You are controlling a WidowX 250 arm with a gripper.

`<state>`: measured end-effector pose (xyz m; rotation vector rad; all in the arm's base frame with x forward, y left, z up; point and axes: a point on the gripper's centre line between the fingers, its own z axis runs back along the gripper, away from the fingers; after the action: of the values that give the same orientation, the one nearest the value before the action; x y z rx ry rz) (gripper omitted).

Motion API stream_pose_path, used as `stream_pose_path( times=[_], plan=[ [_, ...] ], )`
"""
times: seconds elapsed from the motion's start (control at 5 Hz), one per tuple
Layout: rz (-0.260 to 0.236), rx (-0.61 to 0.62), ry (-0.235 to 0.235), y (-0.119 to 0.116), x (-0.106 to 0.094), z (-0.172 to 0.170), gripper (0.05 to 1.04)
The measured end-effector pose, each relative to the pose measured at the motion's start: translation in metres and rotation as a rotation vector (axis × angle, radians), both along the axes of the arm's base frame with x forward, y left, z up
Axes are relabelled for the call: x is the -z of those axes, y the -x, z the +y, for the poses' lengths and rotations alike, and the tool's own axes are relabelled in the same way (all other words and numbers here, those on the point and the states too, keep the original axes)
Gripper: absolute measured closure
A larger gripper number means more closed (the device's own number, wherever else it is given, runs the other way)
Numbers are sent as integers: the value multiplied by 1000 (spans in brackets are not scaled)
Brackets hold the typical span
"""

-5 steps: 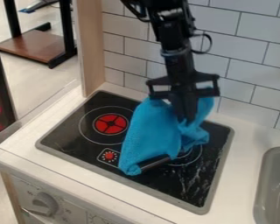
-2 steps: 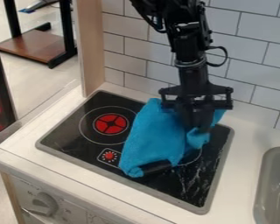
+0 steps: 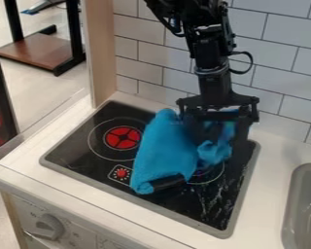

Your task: Unfold the cloth from left to right

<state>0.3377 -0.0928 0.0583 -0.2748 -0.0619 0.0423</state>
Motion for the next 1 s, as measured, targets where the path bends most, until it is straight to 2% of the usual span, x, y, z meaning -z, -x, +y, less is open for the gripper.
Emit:
stream_pose_path(
  times=[0.2,0.4,0.6,0.8,1.0],
  plan=[
    [-10,-1,20,1,-8,-1,75],
    [-47,3,34,0,-25,0,85],
    [-55,18,54,5,-39,0,85],
    [-75,22,59,9,-50,5,85],
    [-63,54,51,14,-54,11,85]
  ],
)
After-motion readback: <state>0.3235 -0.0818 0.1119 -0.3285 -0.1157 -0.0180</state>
